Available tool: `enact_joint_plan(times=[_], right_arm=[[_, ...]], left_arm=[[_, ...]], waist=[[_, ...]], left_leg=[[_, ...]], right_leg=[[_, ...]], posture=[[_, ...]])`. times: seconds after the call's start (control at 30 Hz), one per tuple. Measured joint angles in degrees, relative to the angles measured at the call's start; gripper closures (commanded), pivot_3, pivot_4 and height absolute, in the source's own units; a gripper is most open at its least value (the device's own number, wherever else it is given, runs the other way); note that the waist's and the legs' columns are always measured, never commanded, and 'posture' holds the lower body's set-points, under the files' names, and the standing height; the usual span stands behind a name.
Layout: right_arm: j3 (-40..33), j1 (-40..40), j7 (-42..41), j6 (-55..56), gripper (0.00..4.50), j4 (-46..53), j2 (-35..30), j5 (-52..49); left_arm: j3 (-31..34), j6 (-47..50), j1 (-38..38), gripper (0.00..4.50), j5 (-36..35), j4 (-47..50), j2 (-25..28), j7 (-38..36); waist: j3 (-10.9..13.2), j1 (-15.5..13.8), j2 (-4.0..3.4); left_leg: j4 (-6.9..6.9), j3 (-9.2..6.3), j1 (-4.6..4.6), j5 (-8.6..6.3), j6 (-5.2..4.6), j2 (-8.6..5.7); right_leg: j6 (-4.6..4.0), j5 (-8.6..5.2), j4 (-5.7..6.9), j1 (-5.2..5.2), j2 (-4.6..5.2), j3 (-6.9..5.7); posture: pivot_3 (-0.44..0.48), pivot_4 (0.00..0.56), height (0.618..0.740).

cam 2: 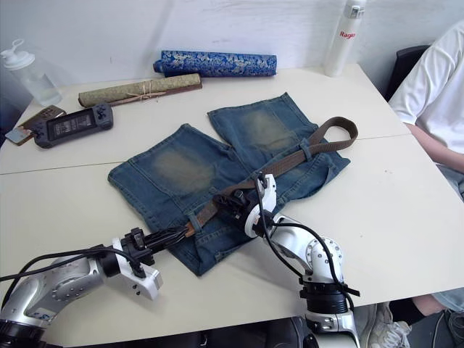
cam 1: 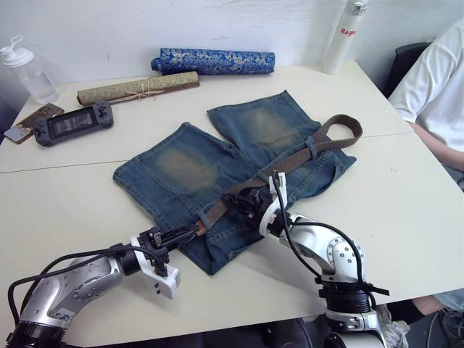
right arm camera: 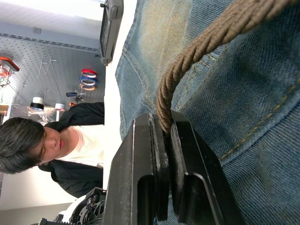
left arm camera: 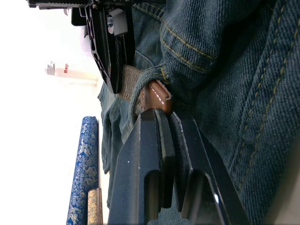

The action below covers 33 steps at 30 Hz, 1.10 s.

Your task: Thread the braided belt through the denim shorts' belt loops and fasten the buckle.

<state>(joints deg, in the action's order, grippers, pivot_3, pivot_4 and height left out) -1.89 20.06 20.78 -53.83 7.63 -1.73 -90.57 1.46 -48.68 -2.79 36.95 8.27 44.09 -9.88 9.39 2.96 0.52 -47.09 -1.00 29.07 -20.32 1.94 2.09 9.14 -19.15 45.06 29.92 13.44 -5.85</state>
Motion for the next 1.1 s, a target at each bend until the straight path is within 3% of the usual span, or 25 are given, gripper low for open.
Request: enact_joint_plan(times=[0.07, 0.17, 0.4, 0.53, 0.63, 0.77, 0.87, 1.1], right_arm=[[-0.08, 0.00, 0.12, 0.00, 4.50, 0.00, 0.06, -0.02], [-0.02, -0.38, 0.95, -0.07, 3.40, -0.03, 0.10, -0.11], [-0.10, -2.09, 2.21, 0.02, 0.05, 2.09, -0.43, -3.71], [-0.76, -4.87, 3.99, 0.07, 0.01, 5.76, -4.44, -7.74], [-2.67, -7.50, 2.91, -0.22, 0.01, 10.27, -13.16, -9.24], [-3.29, -7.45, -2.31, -0.80, 0.01, 14.12, -22.67, -2.09], [-1.78, -7.02, -5.76, -0.99, 0.01, 15.22, -24.59, 3.20], [2.90, -4.35, -16.99, 1.98, 0.01, 16.31, -29.61, 22.25]], left_arm=[[0.00, 0.21, 0.00, 4.37, 0.00, 0.08, -0.02, -0.03], [-0.05, 0.74, 0.07, 4.50, 0.02, 0.21, -0.14, -0.03], [-0.17, 1.23, 0.10, 4.50, 0.03, 0.41, -0.23, 0.04], [0.42, 1.98, -1.55, 4.50, -0.92, 1.27, -0.18, -0.21], [3.51, 1.47, -6.31, 4.50, -3.43, 2.24, 1.93, -0.37], [7.14, -0.56, -10.90, 4.50, -6.13, 2.15, 3.97, -0.52], [8.88, -3.93, -13.16, 4.50, -6.90, 0.93, 5.36, -0.18], [19.32, -22.83, -20.87, 4.50, -4.08, -22.06, 16.38, 5.72]], waist=[[0.00, -0.01, 0.00], [0.01, -0.12, -0.01], [0.07, -0.57, -0.11], [0.08, -1.19, -0.13], [0.10, -1.43, -0.12], [0.10, -1.59, -0.11], [0.11, -1.61, -0.08], [0.08, -1.63, 0.05]], left_leg=[[0.00, 0.00, 0.00, 0.00, 0.00, 0.00], [0.00, -0.01, 0.01, 0.00, 0.00, 0.00], [-0.01, -0.01, 0.04, 0.00, 0.00, 0.00], [-0.03, 0.01, 0.07, -0.01, 0.02, 0.00], [-0.09, 0.02, 0.08, -0.05, 0.09, 0.00], [-0.08, 0.00, 0.05, -0.05, 0.09, 0.01], [-0.09, 0.00, 0.06, -0.05, 0.09, 0.01], [-0.09, 0.02, 0.07, -0.06, 0.11, 0.00]], right_leg=[[0.00, 0.00, 0.01, 0.00, 0.00, 0.00], [0.00, 0.00, 0.01, 0.01, 0.00, 0.00], [0.00, 0.00, 0.01, 0.04, 0.00, 0.00], [0.01, 0.00, -0.03, 0.03, 0.01, 0.01], [0.01, 0.00, -0.22, 0.02, 0.03, 0.01], [0.02, -0.01, -0.25, 0.00, 0.04, -0.02], [0.02, -0.02, -0.24, 0.00, 0.05, -0.02], [0.04, -0.03, -0.29, -0.01, 0.08, -0.06]], posture=[[0.000, 0.150, 0.645], [0.000, 0.150, 0.645], [0.000, 0.150, 0.645], [0.000, 0.150, 0.645], [0.000, 0.150, 0.645], [0.000, 0.150, 0.645], [0.000, 0.150, 0.645], [0.000, 0.150, 0.645]])
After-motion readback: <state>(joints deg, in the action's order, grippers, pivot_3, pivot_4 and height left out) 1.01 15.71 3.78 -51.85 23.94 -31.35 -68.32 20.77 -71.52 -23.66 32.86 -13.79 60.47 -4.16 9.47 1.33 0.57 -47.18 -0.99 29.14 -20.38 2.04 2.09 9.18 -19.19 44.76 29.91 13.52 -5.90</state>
